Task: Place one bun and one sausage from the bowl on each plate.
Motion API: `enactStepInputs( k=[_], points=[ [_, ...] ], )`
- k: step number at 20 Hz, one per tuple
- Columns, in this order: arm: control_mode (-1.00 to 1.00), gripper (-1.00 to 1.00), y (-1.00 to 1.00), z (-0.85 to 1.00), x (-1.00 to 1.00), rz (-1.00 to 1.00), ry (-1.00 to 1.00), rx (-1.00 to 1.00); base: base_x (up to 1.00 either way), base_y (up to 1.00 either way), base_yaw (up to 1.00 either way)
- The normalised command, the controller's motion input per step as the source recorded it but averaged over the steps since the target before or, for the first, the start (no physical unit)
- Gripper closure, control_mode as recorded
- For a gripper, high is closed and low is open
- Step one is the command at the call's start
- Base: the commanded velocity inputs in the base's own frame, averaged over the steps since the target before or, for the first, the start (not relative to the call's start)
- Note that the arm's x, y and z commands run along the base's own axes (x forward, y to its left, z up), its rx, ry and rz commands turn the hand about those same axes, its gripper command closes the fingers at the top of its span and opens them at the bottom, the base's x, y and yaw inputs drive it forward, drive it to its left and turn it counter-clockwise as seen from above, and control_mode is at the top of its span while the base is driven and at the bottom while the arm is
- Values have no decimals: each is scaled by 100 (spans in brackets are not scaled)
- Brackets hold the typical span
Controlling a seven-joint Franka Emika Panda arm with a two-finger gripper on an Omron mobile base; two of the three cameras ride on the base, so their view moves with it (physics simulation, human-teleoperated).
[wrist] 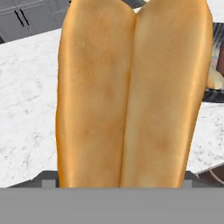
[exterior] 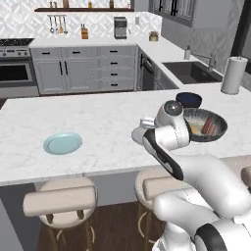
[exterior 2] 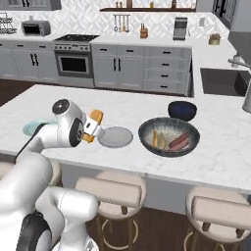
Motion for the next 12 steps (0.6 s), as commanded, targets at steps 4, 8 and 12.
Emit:
enactStepInputs(
  k=[4, 8, 12],
  points=[
    [100, 100, 0, 0, 0, 0, 0, 0, 16, 100, 0],
    [100, 100, 0, 0, 0, 0, 0, 0, 74, 100, -3],
    [-100, 100, 100, 18, 100, 0, 10, 0, 0, 0, 0]
  ],
)
